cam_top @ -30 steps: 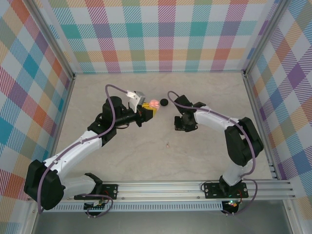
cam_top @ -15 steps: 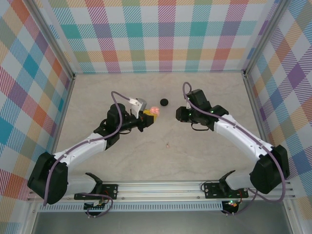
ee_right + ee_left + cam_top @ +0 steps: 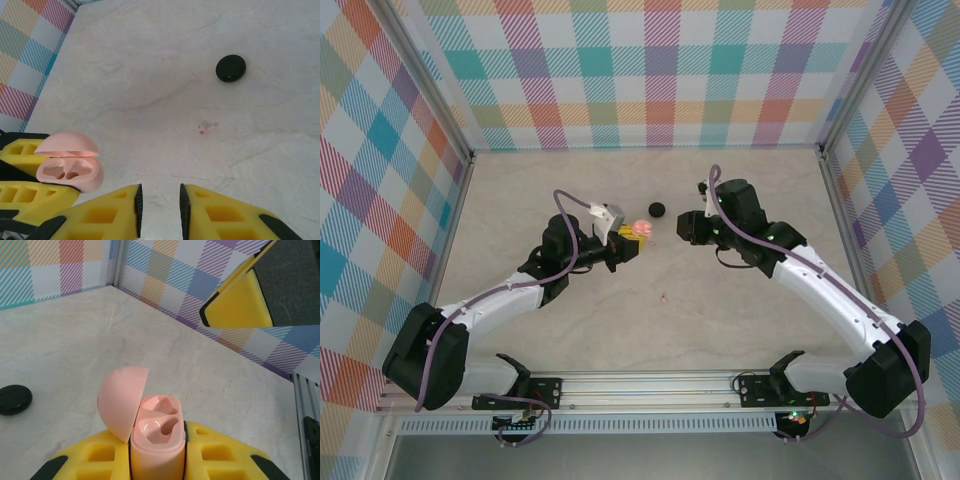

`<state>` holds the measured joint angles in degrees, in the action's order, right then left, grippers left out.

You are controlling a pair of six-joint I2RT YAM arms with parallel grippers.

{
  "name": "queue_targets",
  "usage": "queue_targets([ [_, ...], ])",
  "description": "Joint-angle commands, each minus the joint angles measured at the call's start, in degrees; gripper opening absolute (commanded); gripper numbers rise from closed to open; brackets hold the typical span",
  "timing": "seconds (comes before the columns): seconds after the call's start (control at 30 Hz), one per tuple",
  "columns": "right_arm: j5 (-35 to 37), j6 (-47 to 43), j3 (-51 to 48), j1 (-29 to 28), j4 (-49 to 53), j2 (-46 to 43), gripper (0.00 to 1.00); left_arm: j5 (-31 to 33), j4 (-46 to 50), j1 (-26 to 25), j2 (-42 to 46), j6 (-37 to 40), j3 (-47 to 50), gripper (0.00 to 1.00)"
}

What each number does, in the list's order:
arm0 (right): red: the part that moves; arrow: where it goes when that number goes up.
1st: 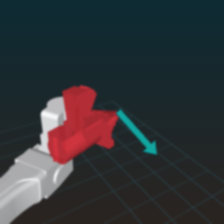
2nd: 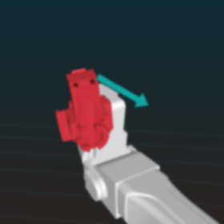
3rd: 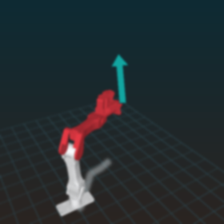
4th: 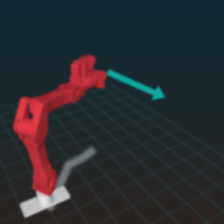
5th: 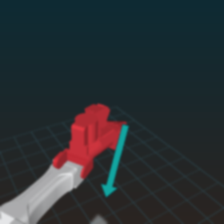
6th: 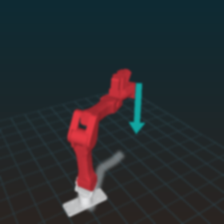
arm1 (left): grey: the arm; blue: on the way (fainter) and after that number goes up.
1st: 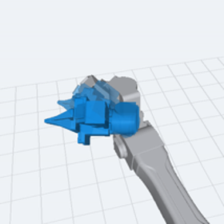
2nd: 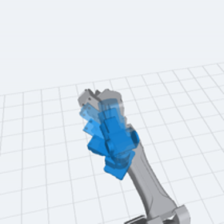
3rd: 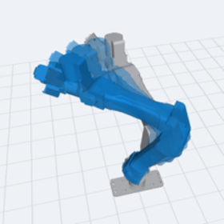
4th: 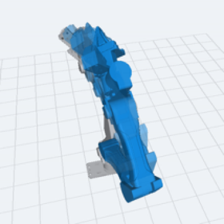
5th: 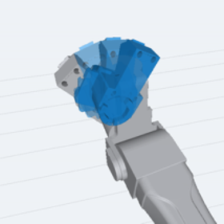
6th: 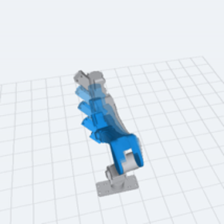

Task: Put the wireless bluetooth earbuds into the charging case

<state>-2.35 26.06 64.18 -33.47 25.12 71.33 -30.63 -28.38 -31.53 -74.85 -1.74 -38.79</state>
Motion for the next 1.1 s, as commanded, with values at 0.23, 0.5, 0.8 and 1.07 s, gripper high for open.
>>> queue_targets([
  [0.23, -1.97, -2.62, 3.05, 0.86, 3.75, 11.36, 0.36, 8.22, 6.05, 1.06, 2.28, -2.78, -1.87, 0.12],
  [0.5, -12.93, -8.3, 16.6, 1.91, 3.94, 31.66, 0.37, 12.24, 14.1, 1.73, 10.6, -5.21, -2.21, 0.12],
  [0.8, -22.58, -13.45, 40.43, 1.97, 10.27, 53.15, 0.37, 14.44, 25.02, 2.17, 20.97, -4.84, -2.74, 0.13],
  [1.07, -25.06, -18.92, 60.19, 1.59, 20.0, 67.98, 0.45, 15.52, 28.94, 2.17, 26.23, -5.3, -2.44, 0.14],
])
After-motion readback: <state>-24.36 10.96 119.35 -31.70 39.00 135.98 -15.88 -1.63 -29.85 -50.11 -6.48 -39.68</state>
